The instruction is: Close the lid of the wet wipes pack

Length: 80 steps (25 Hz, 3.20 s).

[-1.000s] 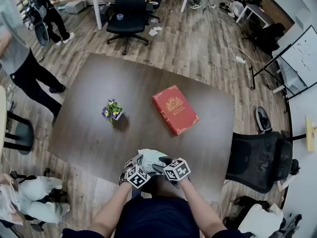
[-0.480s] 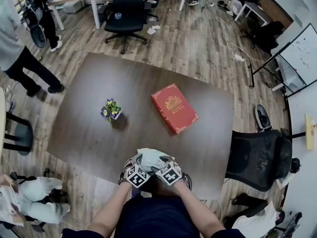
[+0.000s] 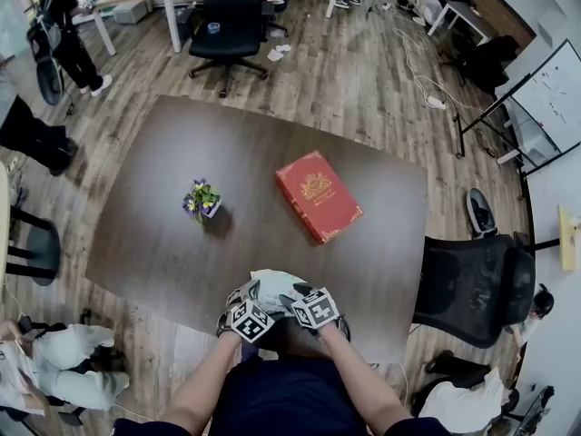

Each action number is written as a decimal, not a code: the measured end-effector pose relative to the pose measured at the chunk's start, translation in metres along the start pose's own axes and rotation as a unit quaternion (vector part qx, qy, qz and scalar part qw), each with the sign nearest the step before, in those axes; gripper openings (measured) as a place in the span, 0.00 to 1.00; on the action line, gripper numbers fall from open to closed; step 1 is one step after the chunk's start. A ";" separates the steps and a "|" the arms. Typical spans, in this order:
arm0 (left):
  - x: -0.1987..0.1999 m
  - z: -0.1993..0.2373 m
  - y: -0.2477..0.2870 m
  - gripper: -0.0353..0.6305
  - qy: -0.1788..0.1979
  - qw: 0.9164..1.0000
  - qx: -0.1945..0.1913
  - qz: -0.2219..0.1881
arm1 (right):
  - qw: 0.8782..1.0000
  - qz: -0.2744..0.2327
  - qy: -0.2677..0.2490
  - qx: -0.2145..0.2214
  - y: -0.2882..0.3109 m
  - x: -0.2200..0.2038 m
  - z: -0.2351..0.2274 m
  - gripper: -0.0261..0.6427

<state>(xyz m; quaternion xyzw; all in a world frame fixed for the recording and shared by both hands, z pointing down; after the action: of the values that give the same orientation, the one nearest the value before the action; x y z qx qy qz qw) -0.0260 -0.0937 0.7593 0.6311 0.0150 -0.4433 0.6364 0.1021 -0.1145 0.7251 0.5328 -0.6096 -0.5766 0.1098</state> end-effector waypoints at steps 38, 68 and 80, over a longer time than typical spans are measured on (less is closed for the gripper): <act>0.006 -0.020 -0.083 0.95 -0.035 0.991 0.037 -0.122 | 0.994 0.050 -0.086 -0.053 0.012 0.001 0.014 0.52; -0.016 -0.072 -0.230 0.95 -0.013 0.970 0.045 -0.237 | 0.978 -0.167 0.030 -0.121 -0.097 -0.048 0.066 0.70; -0.041 -0.074 -0.245 0.95 -0.044 0.964 0.028 -0.263 | 0.936 -0.314 0.060 -0.148 -0.207 -0.089 0.131 0.72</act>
<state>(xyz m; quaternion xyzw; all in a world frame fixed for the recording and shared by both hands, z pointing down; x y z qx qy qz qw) -0.1534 0.0353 0.5745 0.6021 0.1399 -0.6224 0.4801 0.1487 0.0792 0.5579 0.7082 -0.3113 -0.6325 0.0372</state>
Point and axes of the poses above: the fingertips, and each gripper's own axes: y forward along the fingers, z to its left, x out of its top, the point moved 9 cm from there along -y, backward along the fingers, and after that the axes turned 3 degrees about -y, right-handed, at the moved point
